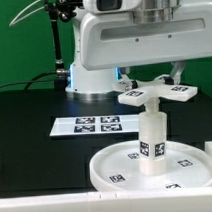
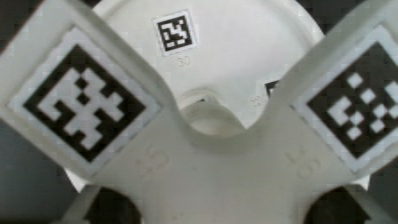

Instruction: Assemble round table

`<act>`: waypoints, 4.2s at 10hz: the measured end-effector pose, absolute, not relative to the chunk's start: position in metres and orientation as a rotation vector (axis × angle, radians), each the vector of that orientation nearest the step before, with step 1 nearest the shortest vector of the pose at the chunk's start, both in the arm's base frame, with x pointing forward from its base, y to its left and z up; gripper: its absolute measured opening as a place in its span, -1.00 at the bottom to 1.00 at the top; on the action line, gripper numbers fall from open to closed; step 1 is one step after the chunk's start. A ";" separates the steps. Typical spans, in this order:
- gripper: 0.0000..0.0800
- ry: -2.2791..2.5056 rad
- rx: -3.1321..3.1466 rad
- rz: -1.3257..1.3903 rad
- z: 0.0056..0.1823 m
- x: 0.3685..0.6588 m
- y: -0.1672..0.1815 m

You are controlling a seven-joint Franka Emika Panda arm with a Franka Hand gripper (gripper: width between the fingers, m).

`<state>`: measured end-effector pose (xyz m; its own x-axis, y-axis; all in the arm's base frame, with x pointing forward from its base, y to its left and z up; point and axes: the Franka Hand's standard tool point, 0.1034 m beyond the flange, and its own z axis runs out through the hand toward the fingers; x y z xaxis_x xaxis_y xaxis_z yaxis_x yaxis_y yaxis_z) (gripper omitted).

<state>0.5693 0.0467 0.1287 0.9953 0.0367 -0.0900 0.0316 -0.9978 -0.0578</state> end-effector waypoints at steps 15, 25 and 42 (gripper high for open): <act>0.11 -0.223 -3.090 0.054 0.104 0.576 0.041; 0.11 0.015 -3.089 0.079 0.104 0.574 0.043; 0.11 1.856 -2.439 0.073 0.103 0.577 0.046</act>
Offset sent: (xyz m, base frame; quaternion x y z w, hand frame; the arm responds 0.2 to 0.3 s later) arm 0.0055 -0.0036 -0.0075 0.0087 0.0043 -0.0044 0.9999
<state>0.5766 0.0465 0.1028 0.2671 -0.9600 -0.0838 -0.9636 -0.2654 -0.0313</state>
